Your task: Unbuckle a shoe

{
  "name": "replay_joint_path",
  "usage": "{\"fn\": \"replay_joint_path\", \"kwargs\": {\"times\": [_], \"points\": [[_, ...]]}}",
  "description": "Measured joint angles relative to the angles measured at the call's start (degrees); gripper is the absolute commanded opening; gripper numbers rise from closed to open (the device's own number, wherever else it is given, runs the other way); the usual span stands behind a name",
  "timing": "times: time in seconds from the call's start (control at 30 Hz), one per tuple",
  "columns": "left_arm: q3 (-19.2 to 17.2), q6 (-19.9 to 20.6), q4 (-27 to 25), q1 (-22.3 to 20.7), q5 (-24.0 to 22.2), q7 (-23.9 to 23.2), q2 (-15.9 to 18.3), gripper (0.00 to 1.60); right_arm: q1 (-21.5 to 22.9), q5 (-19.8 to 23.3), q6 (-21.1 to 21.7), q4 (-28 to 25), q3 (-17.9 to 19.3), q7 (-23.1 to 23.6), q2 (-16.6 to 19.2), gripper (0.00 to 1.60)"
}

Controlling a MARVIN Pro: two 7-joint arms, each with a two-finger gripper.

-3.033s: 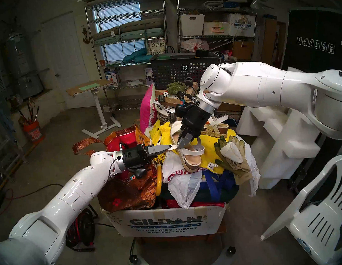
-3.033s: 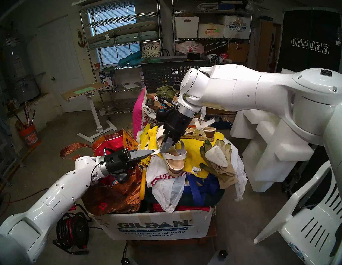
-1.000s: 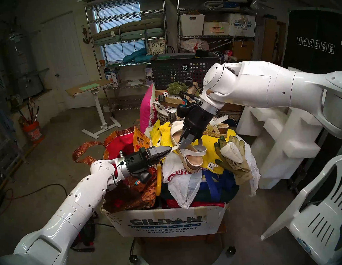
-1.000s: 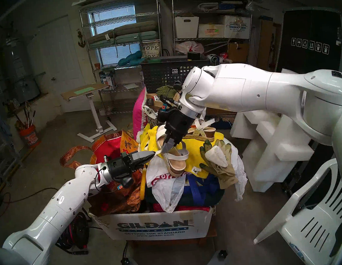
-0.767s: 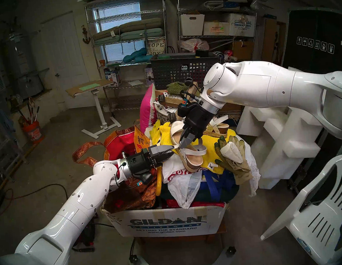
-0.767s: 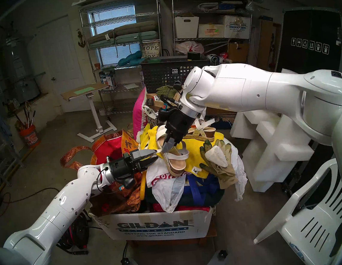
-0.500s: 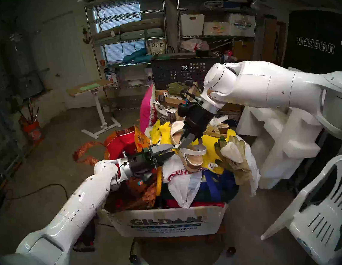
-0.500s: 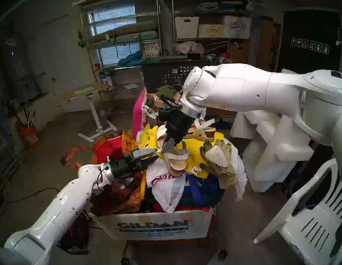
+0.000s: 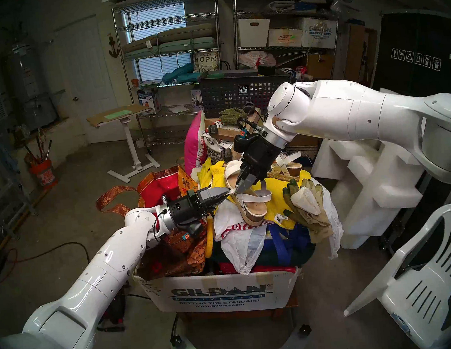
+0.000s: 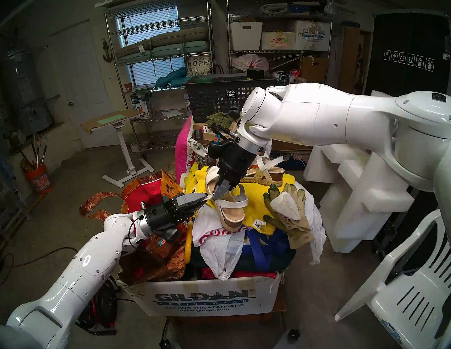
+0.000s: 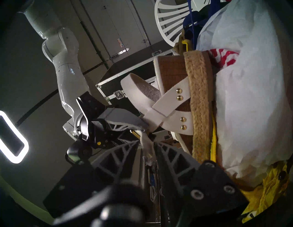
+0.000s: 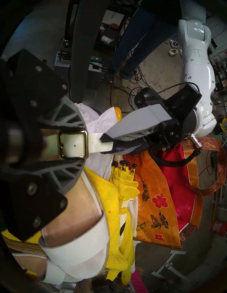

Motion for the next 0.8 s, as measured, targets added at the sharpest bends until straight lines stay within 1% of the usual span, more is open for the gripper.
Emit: {"fn": "replay_joint_path", "kwargs": {"times": [0.03,0.07,0.1,0.37,0.7,0.8], "points": [[0.0,-0.1,-0.02,-0.04,-0.01,-0.03,-0.05,0.41,-0.01,0.0,-0.03,0.09,0.0,0.06,-0.06,0.4],[0.0,-0.18,-0.02,-0.08,-0.02,-0.05,-0.09,0.04,-0.02,-0.01,-0.06,0.14,-0.01,0.11,-0.11,0.4],[0.0,-0.3,-0.02,-0.13,-0.02,-0.06,-0.13,0.0,-0.02,-0.01,-0.08,0.24,-0.02,0.19,-0.18,0.4],[-0.4,-1.19,-0.65,-0.18,-0.1,-0.61,-0.1,0.0,-0.04,-0.09,-0.12,0.6,-0.04,0.42,-0.31,0.39],[-1.83,-2.45,-3.06,0.9,-1.21,-3.85,0.12,0.0,-0.08,-0.1,-0.22,0.68,-0.04,0.15,-0.42,0.38],[-2.29,-2.69,-4.08,1.58,-1.63,-5.15,0.23,0.0,-0.11,-0.12,-0.22,0.54,-0.11,0.15,-0.43,0.36]]}}
